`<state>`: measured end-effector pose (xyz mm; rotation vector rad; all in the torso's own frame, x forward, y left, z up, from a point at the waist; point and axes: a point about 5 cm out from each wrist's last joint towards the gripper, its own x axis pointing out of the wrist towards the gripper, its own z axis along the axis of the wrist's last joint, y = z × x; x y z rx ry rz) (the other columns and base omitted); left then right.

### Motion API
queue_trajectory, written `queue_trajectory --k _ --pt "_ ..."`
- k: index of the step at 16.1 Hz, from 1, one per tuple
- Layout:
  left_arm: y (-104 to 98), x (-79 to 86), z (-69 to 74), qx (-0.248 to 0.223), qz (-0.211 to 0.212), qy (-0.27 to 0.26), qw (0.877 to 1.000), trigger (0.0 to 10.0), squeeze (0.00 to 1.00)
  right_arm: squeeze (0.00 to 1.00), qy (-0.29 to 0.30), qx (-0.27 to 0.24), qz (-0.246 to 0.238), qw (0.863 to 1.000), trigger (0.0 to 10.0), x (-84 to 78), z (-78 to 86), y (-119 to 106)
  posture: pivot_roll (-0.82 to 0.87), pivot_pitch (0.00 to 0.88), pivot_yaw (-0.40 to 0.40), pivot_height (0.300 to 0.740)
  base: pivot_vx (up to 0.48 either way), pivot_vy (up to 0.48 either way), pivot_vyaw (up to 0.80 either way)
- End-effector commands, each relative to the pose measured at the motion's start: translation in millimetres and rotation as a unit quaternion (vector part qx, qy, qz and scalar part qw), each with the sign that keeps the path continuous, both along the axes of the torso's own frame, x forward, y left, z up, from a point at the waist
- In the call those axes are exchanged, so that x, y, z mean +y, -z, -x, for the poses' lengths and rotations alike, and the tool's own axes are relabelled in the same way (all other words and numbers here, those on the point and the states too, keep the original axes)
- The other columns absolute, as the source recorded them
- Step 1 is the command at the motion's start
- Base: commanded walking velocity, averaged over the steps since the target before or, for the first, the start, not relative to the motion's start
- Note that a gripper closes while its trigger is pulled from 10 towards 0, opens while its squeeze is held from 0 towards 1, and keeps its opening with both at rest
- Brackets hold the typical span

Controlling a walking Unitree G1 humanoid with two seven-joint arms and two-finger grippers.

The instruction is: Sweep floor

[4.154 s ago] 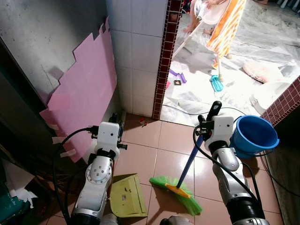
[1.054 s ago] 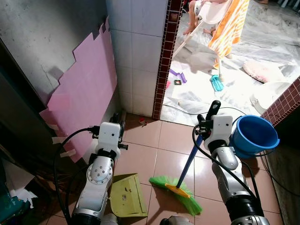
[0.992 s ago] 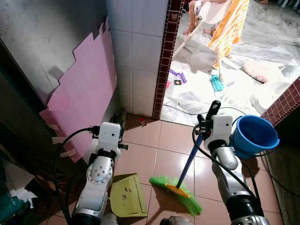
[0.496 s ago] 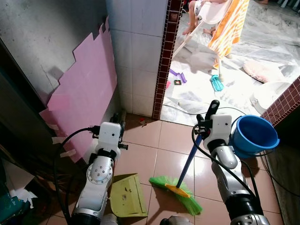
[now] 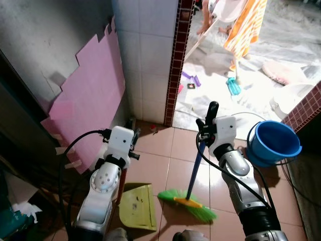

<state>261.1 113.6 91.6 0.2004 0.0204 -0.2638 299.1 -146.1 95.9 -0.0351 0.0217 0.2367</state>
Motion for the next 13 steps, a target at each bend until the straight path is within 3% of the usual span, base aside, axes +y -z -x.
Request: queue_trajectory --k 1,4,6,8,11,13 --pt "-13.5 0.8 2.1 -0.029 -0.013 -0.005 0.999 10.0 0.0 0.0 0.027 -0.022 -0.019 0.999 10.0 -2.5 -2.0 -10.3 -0.01 0.04 -0.027 0.74 0.0 0.0 0.0" --pt "-36.1 8.8 -5.7 -0.07 0.014 -0.058 0.996 10.0 0.0 0.0 0.106 -0.026 -0.054 0.993 10.0 -7.4 -4.8 -11.9 0.02 0.028 -0.067 0.74 0.0 0.0 0.0" --pt "-43.5 15.3 -10.1 -0.087 0.022 -0.102 0.991 10.0 0.0 0.0 0.091 -0.049 -0.044 0.994 10.0 5.3 -9.8 -23.3 0.0 0.015 -0.08 0.74 0.0 0.0 0.0" --pt "-42.4 14.4 -12.6 -0.087 0.036 -0.109 0.99 10.0 0.0 0.0 0.069 -0.062 -0.036 0.995 10.0 13.0 -15.0 -30.3 -0.01 0.013 -0.089 0.74 0.0 0.0 0.0" --pt "-45.5 9.4 -24.9 -0.091 0.058 -0.104 0.989 10.0 0.0 0.0 0.078 -0.079 -0.034 0.993 10.0 10.7 -25.0 -42.4 -0.05 0.025 -0.096 0.74 0.276 0.0 -0.73" --pt "-44.3 3.1 -25.8 -0.09 0.063 -0.1 0.989 10.0 0.0 0.0 0.079 -0.083 -0.032 0.993 10.0 9.5 -24.0 -44.3 -0.06 0.03 -0.094 0.74 0.412 0.0 -0.76"
